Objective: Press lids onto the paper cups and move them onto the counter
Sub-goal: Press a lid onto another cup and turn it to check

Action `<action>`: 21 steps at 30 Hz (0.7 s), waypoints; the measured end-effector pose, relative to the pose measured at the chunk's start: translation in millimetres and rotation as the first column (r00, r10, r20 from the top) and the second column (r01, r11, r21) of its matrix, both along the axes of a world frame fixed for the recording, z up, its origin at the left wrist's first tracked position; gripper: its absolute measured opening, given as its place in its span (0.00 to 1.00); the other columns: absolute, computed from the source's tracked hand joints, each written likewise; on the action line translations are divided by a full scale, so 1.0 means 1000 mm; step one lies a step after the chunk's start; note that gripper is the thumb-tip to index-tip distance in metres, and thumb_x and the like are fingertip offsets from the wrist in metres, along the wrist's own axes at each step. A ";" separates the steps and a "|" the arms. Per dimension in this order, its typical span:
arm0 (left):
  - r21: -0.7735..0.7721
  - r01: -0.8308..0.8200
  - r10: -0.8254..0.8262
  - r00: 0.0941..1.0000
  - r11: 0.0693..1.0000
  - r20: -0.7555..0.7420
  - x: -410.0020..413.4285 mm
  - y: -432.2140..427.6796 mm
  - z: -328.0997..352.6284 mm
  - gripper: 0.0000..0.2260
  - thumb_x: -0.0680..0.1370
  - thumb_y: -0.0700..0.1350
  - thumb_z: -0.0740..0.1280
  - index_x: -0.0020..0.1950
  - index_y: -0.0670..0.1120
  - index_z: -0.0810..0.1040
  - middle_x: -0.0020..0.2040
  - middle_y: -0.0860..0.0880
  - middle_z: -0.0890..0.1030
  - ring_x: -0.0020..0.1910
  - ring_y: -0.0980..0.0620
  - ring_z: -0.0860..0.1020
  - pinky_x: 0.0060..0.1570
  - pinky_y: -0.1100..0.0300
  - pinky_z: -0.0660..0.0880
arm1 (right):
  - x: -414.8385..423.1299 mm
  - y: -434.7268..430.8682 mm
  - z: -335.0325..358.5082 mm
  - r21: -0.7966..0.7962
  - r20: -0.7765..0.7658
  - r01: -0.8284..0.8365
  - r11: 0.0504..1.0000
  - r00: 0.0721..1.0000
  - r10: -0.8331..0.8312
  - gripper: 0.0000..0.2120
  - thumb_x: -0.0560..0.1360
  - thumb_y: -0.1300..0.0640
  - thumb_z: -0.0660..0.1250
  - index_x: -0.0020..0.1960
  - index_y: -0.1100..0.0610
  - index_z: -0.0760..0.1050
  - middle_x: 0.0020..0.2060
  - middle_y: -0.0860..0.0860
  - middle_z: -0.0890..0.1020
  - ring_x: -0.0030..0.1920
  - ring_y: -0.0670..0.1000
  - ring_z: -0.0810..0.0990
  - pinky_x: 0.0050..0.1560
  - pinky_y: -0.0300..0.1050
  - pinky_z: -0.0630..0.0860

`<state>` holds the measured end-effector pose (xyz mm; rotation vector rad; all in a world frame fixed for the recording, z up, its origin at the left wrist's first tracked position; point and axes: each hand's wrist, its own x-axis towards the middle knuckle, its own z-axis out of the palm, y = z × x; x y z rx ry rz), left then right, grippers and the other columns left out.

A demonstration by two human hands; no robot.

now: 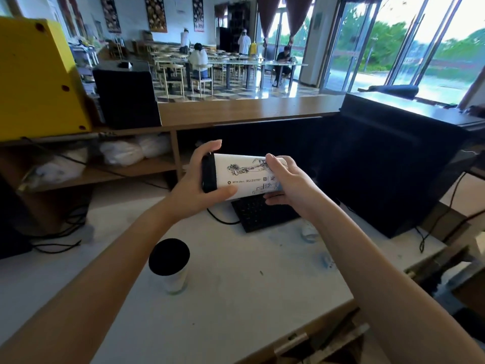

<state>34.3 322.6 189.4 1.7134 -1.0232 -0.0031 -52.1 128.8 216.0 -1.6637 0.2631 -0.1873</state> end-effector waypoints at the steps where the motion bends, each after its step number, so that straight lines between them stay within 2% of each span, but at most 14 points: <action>1: 0.014 -0.011 0.011 1.000 1.000 0.011 0.001 0.000 0.001 0.37 0.68 0.55 0.71 0.72 0.58 0.55 0.72 0.50 0.61 0.70 0.51 0.67 0.67 0.51 0.69 | -0.001 -0.001 -0.003 0.037 0.027 0.002 0.999 1.000 -0.003 0.18 0.77 0.43 0.60 0.60 0.55 0.68 0.45 0.52 0.75 0.38 0.51 0.78 0.38 0.45 0.82; 3: 0.028 -0.033 0.034 0.999 0.999 -0.040 0.002 -0.001 0.005 0.39 0.71 0.55 0.71 0.73 0.62 0.48 0.74 0.53 0.57 0.74 0.52 0.60 0.69 0.57 0.65 | -0.002 -0.002 -0.010 0.108 0.085 -0.010 0.994 0.996 0.001 0.17 0.78 0.47 0.61 0.61 0.56 0.68 0.46 0.52 0.75 0.42 0.50 0.79 0.41 0.47 0.83; 4: 0.016 -0.043 0.045 0.991 0.999 -0.126 0.003 -0.002 0.006 0.39 0.73 0.53 0.70 0.73 0.62 0.45 0.75 0.52 0.57 0.75 0.52 0.60 0.66 0.59 0.66 | -0.003 -0.003 -0.012 0.131 0.114 -0.023 0.991 0.993 0.008 0.17 0.78 0.49 0.61 0.62 0.57 0.67 0.46 0.51 0.75 0.43 0.49 0.80 0.43 0.48 0.83; 6: -0.073 -0.021 -0.012 0.906 0.997 -0.422 0.005 -0.002 0.008 0.39 0.73 0.58 0.67 0.75 0.62 0.45 0.76 0.53 0.57 0.74 0.47 0.62 0.57 0.54 0.74 | -0.003 -0.005 -0.015 0.135 0.174 -0.048 0.990 0.984 0.025 0.17 0.78 0.53 0.62 0.64 0.58 0.66 0.48 0.52 0.76 0.47 0.48 0.80 0.46 0.49 0.83; 8: -0.143 0.068 -0.144 0.764 0.987 -0.629 0.010 0.000 0.006 0.43 0.63 0.69 0.69 0.74 0.61 0.57 0.76 0.52 0.61 0.71 0.45 0.67 0.48 0.45 0.79 | -0.002 -0.008 -0.014 0.092 0.230 -0.069 0.993 0.972 0.046 0.16 0.78 0.56 0.63 0.63 0.56 0.65 0.51 0.53 0.76 0.49 0.48 0.81 0.47 0.48 0.82; 10: -0.150 0.183 -0.235 0.675 0.972 -0.700 0.012 0.005 0.006 0.39 0.59 0.73 0.68 0.67 0.62 0.70 0.71 0.51 0.71 0.66 0.47 0.73 0.47 0.42 0.78 | -0.001 -0.014 -0.012 0.034 0.282 -0.101 0.994 0.956 0.087 0.16 0.77 0.59 0.64 0.62 0.53 0.64 0.54 0.53 0.76 0.49 0.47 0.82 0.49 0.47 0.82; 13: -0.202 0.191 -0.277 0.600 0.961 -0.751 0.012 0.005 0.011 0.26 0.67 0.69 0.62 0.62 0.59 0.75 0.64 0.49 0.78 0.61 0.45 0.78 0.47 0.41 0.79 | 0.002 -0.025 -0.012 -0.104 0.341 -0.167 0.980 0.920 0.193 0.22 0.72 0.62 0.70 0.60 0.47 0.65 0.57 0.50 0.74 0.50 0.48 0.80 0.55 0.48 0.79; 14: -0.196 0.139 -0.241 0.591 0.971 -0.770 0.012 0.002 0.013 0.23 0.71 0.65 0.60 0.61 0.57 0.75 0.61 0.48 0.79 0.58 0.45 0.79 0.45 0.42 0.80 | 0.003 -0.027 -0.011 -0.136 0.349 -0.186 0.973 0.910 0.222 0.23 0.70 0.62 0.71 0.59 0.47 0.66 0.58 0.50 0.74 0.52 0.49 0.79 0.56 0.48 0.78; 16: -0.187 0.038 -0.173 0.593 0.982 -0.786 0.011 -0.005 0.017 0.17 0.74 0.55 0.66 0.62 0.51 0.73 0.57 0.46 0.79 0.52 0.45 0.79 0.40 0.47 0.82 | 0.005 -0.030 -0.012 -0.136 0.357 -0.228 0.964 0.897 0.262 0.25 0.68 0.64 0.71 0.59 0.47 0.66 0.59 0.50 0.72 0.54 0.51 0.77 0.58 0.50 0.77; 18: -0.197 -0.006 -0.147 0.644 0.980 -0.750 0.011 -0.011 0.015 0.20 0.72 0.47 0.69 0.63 0.51 0.70 0.57 0.46 0.77 0.50 0.46 0.79 0.37 0.52 0.81 | 0.007 -0.031 -0.012 -0.070 0.349 -0.254 0.965 0.900 0.262 0.27 0.69 0.64 0.70 0.62 0.48 0.65 0.61 0.50 0.71 0.54 0.51 0.77 0.56 0.48 0.77; 19: -0.192 -0.019 -0.125 0.695 0.981 -0.708 0.009 -0.012 0.014 0.19 0.72 0.45 0.69 0.62 0.54 0.70 0.57 0.48 0.75 0.51 0.46 0.78 0.38 0.53 0.81 | 0.009 -0.032 -0.012 -0.002 0.317 -0.248 0.969 0.919 0.236 0.26 0.71 0.60 0.70 0.65 0.49 0.65 0.63 0.50 0.71 0.55 0.50 0.77 0.56 0.48 0.78; 21: -0.154 -0.045 -0.052 0.818 0.987 -0.573 0.008 -0.011 0.012 0.20 0.72 0.44 0.71 0.59 0.59 0.69 0.59 0.51 0.72 0.53 0.49 0.76 0.41 0.54 0.81 | 0.013 -0.032 -0.008 0.139 0.157 -0.187 0.973 0.974 0.164 0.22 0.76 0.47 0.64 0.68 0.49 0.65 0.62 0.53 0.72 0.58 0.52 0.78 0.56 0.54 0.79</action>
